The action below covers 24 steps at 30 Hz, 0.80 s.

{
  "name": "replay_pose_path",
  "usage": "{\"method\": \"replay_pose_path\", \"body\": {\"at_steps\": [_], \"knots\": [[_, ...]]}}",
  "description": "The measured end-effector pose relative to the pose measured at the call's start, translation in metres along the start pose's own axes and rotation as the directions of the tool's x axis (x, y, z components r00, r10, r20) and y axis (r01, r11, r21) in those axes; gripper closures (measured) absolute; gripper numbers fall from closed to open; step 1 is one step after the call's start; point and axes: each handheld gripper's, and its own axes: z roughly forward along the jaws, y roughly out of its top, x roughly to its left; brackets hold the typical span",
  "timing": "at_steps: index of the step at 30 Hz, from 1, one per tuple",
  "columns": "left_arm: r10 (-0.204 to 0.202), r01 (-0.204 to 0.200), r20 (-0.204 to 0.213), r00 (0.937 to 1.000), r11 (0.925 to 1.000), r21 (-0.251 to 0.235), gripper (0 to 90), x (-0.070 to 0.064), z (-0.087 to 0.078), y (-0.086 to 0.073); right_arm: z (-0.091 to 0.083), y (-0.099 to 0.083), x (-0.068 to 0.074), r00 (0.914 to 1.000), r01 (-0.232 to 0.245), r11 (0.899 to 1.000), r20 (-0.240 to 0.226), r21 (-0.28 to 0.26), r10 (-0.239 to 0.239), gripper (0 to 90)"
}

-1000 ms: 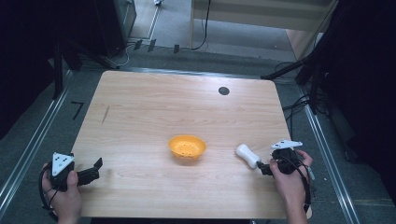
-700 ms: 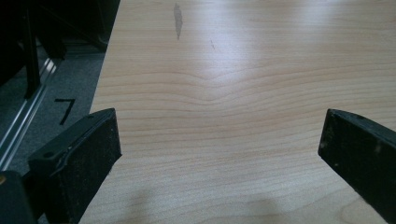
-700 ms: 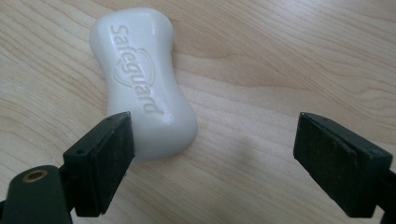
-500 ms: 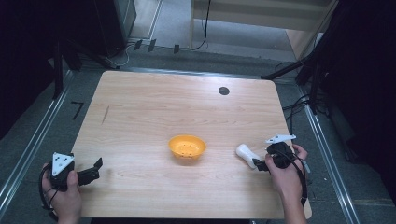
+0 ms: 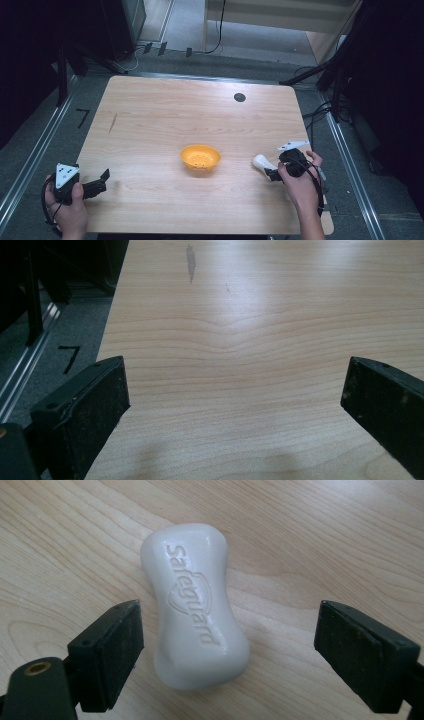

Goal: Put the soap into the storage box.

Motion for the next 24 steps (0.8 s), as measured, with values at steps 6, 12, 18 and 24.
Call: {"method": "replay_pose_path", "body": {"at_steps": [6, 12, 18, 24], "knots": [[-0.002, 0.002, 0.001, 1.0, 1.0, 0.001, 0.0, 0.0, 0.0, 0.0, 0.005, 0.005, 0.005, 0.9997, 0.004, 1.0, -0.023, 0.018, -0.004, 13.1], [-0.005, 0.005, 0.002, 1.0, 1.0, 0.0, 0.0, 0.0, 0.0, 0.0, 0.01, 0.008, 0.008, 0.9994, 0.008, 0.999, -0.035, 0.038, -0.006, 13.9], [-0.005, 0.005, 0.001, 1.0, 1.0, 0.002, 0.0, 0.0, 0.0, 0.0, 0.015, 0.011, 0.011, 0.9987, 0.019, 0.998, -0.049, 0.065, -0.016, 15.8], [-0.006, 0.006, 0.001, 1.0, 1.0, 0.002, 0.0, 0.001, 0.0, 0.0, 0.02, 0.013, 0.012, 0.9977, 0.031, 0.996, -0.062, 0.086, -0.025, 20.2]]}}
